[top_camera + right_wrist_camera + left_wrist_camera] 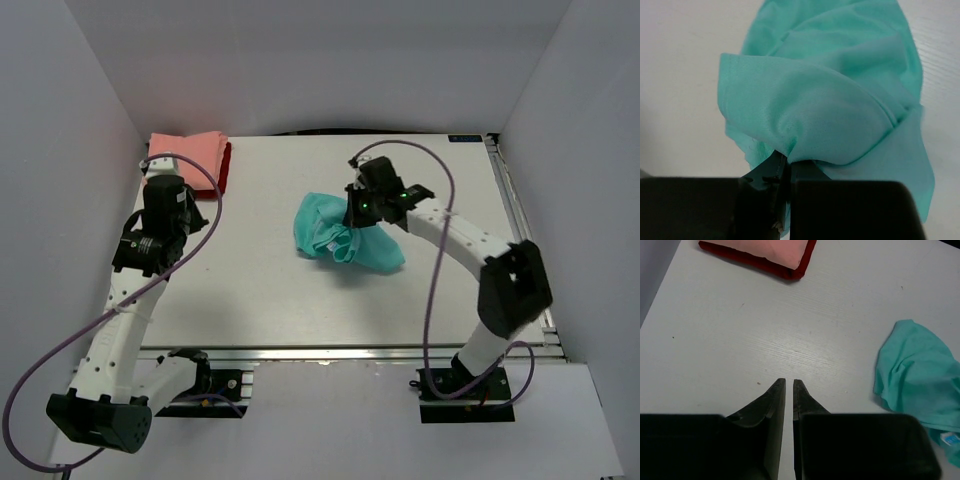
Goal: Fold and stack the t-shirts
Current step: Move the tshirt to the center of the board
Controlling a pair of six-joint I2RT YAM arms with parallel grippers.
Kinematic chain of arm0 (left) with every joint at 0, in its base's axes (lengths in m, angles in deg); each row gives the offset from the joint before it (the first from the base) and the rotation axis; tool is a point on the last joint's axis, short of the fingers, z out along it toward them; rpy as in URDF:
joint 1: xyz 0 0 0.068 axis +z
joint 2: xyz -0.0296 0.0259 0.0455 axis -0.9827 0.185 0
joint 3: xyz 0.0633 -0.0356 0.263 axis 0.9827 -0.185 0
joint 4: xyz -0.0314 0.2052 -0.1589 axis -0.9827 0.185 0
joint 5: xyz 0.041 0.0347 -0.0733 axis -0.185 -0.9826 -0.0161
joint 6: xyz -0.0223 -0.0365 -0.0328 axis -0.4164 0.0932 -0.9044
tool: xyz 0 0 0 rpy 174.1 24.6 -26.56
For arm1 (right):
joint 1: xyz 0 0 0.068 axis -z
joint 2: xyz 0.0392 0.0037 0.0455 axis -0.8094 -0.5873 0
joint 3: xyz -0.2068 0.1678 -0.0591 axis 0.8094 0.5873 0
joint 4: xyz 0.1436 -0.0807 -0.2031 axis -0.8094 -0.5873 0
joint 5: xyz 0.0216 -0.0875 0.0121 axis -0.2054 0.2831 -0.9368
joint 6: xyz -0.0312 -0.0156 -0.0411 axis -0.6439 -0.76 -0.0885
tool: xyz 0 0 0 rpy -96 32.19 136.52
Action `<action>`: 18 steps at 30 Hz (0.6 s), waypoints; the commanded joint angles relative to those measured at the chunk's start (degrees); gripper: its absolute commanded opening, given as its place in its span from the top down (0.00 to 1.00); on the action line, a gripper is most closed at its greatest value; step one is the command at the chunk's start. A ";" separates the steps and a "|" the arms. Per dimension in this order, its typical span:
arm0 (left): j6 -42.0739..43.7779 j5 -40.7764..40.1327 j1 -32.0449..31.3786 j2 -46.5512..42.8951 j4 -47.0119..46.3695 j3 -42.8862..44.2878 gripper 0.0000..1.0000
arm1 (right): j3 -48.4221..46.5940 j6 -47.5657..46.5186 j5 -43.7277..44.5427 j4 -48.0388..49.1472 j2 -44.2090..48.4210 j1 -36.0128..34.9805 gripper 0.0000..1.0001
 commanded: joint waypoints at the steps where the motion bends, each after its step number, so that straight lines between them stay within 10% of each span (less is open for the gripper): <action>1: -0.87 0.55 -0.09 -1.00 -0.55 0.32 0.76 | -2.40 -2.04 2.93 7.29 -5.23 -1.80 1.00; 3: -1.13 0.98 -0.18 -1.09 -1.08 -0.55 0.73 | -8.11 -3.09 6.07 5.89 -9.63 -2.58 0.81; 4: -1.31 1.34 -0.18 -1.00 -1.26 -0.91 0.72 | -10.13 -3.36 8.19 3.88 -10.60 -2.76 0.35; 6: -0.96 3.00 -0.18 -0.48 -1.78 -1.79 0.62 | -14.27 -3.36 12.33 3.25 -12.10 -2.68 0.11; 10: -0.34 4.59 -0.18 2.51 -0.82 -2.14 0.26 | -18.94 -4.76 19.10 -1.50 -11.49 -2.50 0.11; 13: -1.39 9.58 -0.18 4.44 -4.06 -3.02 0.18 | -16.84 -5.03 19.90 -2.47 -7.46 -1.89 0.11; 15: -2.71 11.78 -0.17 6.02 -7.21 -3.46 0.20 | -13.51 -5.12 20.34 -1.94 -3.06 -1.62 0.11; 18: -6.92 18.02 -0.09 9.54 -14.22 -6.00 0.60 | -9.03 -4.86 20.87 -2.73 2.39 -1.19 0.11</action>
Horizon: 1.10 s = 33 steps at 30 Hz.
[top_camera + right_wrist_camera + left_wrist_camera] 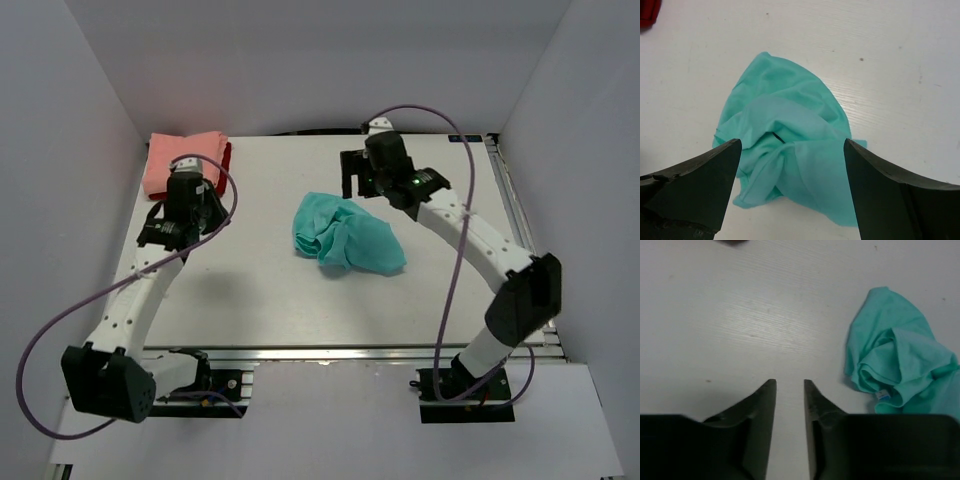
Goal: Fold and stack the t-shirts
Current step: Move the tshirt to the center of the board
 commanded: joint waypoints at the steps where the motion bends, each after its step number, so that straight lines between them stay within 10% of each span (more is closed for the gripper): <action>1: -5.92 12.09 -0.20 4.05 -9.93 -2.84 0.65 | 4.43 0.10 2.84 -1.75 5.98 0.50 0.11; 5: -11.29 16.97 -2.03 11.09 -18.81 -7.32 0.88 | 10.67 2.74 -1.36 -1.93 11.69 0.50 0.16; 12: -16.74 16.98 -7.48 24.08 -30.94 -6.19 0.41 | 20.87 11.18 -6.74 5.09 16.36 0.50 0.34; 33: -19.21 12.93 -10.66 33.78 -33.42 -3.81 0.39 | 19.91 17.42 -10.17 14.25 -2.43 -1.17 0.37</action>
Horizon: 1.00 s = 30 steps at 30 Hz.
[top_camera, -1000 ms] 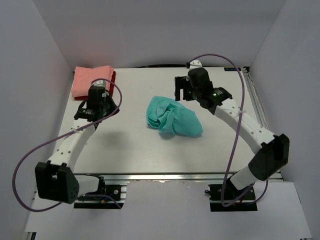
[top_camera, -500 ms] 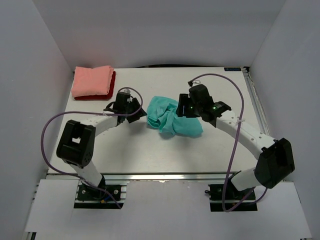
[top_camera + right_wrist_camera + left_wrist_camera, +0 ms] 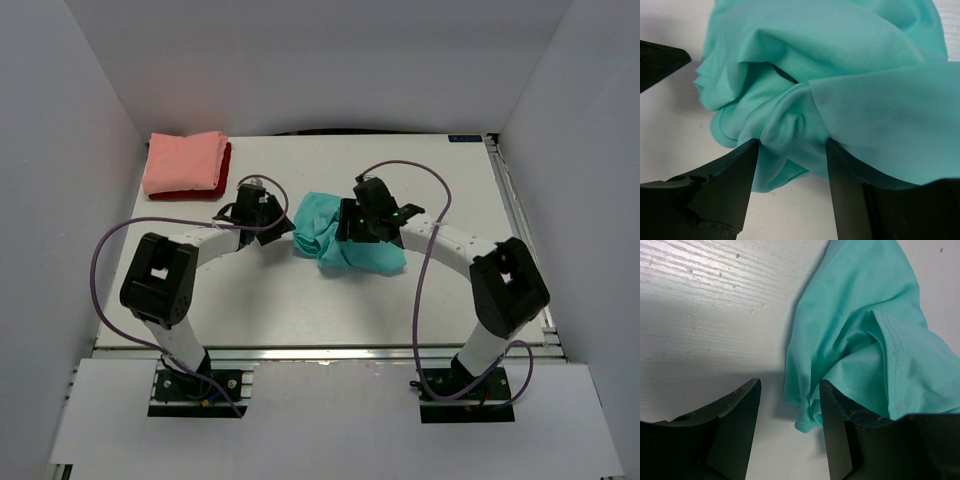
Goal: Fold and stack the t-shirts
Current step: Move the tshirt to the center of the board, then flatten out the tshirt
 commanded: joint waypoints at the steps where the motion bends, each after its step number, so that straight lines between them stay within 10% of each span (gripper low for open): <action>1: 0.02 -1.08 -0.38 -0.32 -0.48 2.00 0.39 | -3.13 1.21 0.12 2.86 -2.58 -0.47 0.38; 9: 0.11 -1.96 -0.56 -0.58 -0.48 1.12 0.39 | -2.61 1.64 -5.22 5.49 -4.44 -0.64 0.53; 20: 0.28 -1.26 -1.61 2.31 -0.30 4.02 0.39 | -5.24 0.85 -3.39 3.21 -1.62 -0.82 0.28; 30: -0.24 -1.52 -2.40 4.34 -0.74 4.73 0.41 | -6.38 0.94 -3.66 2.77 -5.39 -1.00 0.39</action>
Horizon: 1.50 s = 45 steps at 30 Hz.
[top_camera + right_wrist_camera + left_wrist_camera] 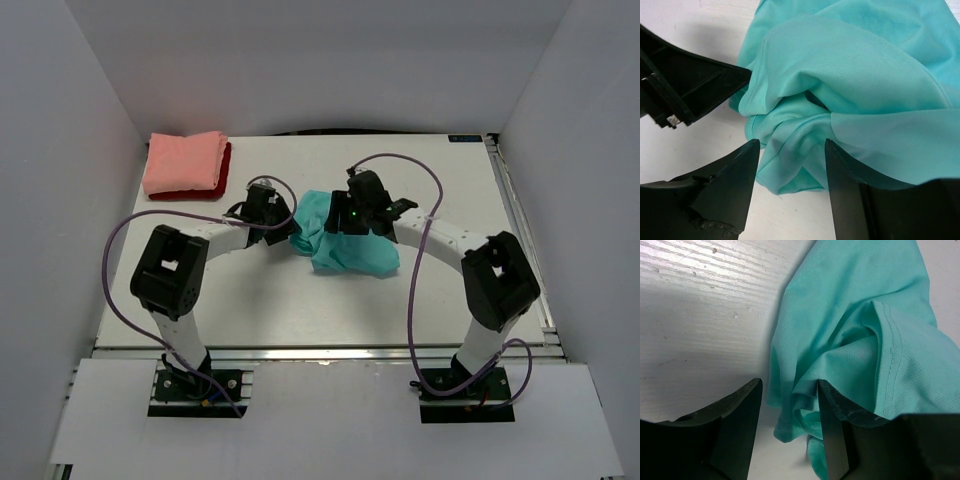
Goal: Fold and stack the t-shirts
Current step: Flatten out the tshirt
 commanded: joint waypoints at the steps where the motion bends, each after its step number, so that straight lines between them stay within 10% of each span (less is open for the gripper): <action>1: -0.22 -0.58 -0.37 0.08 -0.68 1.82 0.41 | -2.30 0.11 -0.31 -0.44 -2.55 -0.25 0.39; 9: -0.92 0.21 -0.46 2.45 -2.43 2.17 0.48 | -3.17 0.20 -0.31 -0.18 -8.70 -0.43 0.48; 13: -1.01 -0.14 -0.46 3.77 -2.00 3.48 0.60 | -3.35 -0.15 -0.31 -0.79 -10.82 -0.43 0.91; 14: -0.75 -0.32 -0.46 3.94 -1.73 3.92 0.78 | -3.35 -0.33 -0.31 -0.97 -10.82 -0.34 1.00; 17: 0.21 -2.24 -0.55 3.60 0.72 6.11 1.00 | -3.26 -1.21 -0.31 -1.93 -8.90 -0.34 1.00; 45: 15.16 -41.71 -0.46 -29.10 45.98 41.01 1.00 | -20.40 -14.13 22.71 -24.88 30.57 15.73 1.00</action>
